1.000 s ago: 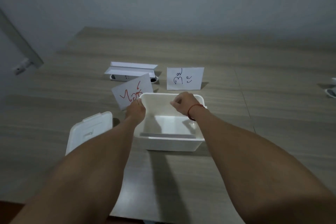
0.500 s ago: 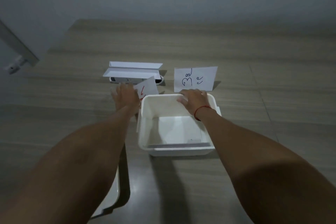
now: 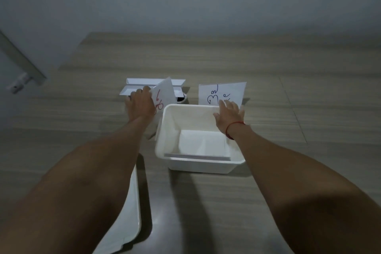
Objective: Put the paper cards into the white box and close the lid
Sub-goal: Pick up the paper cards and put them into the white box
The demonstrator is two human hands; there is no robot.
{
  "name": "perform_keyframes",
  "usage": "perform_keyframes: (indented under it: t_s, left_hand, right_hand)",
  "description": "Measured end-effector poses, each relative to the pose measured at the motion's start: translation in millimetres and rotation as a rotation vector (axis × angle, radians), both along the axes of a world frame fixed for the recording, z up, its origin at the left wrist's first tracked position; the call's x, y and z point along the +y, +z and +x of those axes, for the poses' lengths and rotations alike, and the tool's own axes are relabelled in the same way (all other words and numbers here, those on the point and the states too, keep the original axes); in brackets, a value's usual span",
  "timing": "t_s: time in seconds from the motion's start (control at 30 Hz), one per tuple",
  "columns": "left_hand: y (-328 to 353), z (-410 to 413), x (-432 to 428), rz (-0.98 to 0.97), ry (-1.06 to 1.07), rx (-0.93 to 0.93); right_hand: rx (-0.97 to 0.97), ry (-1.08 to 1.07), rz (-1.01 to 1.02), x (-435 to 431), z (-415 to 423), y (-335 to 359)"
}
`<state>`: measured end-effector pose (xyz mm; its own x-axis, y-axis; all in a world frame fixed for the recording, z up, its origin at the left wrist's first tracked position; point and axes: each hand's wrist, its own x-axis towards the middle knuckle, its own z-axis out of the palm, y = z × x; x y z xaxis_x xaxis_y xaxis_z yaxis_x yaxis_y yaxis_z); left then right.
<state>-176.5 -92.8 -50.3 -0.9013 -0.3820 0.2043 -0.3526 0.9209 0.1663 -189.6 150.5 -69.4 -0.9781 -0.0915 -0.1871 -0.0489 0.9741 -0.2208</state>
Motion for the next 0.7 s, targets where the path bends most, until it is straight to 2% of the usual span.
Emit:
perform_keyframes:
  t_s: [0.17, 0.3, 0.43, 0.6, 0.7]
  left_hand:
    - [49.9, 14.2, 16.6, -0.043, -0.062, 0.260]
    - [72.0, 30.3, 45.6, -0.025, -0.141, 0.376]
    - [59.8, 50.0, 80.1, 0.026, -0.287, 0.360]
    - [35.4, 64.3, 104.8, -0.159, -0.445, 0.300]
    - [34.6, 66.5, 112.0, -0.127, -0.476, 0.295]
  right_hand:
    - [-0.168, -0.202, -0.137, 20.7, 33.7, 25.7]
    - [-0.262, -0.249, -0.148, 32.7, 56.3, 38.2]
    - [-0.277, -0.256, -0.155, 39.5, 74.9, 43.0]
    - [-0.207, -0.306, -0.225, 42.0, 79.4, 40.9]
    - [-0.178, -0.324, -0.227, 40.5, 79.5, 39.6]
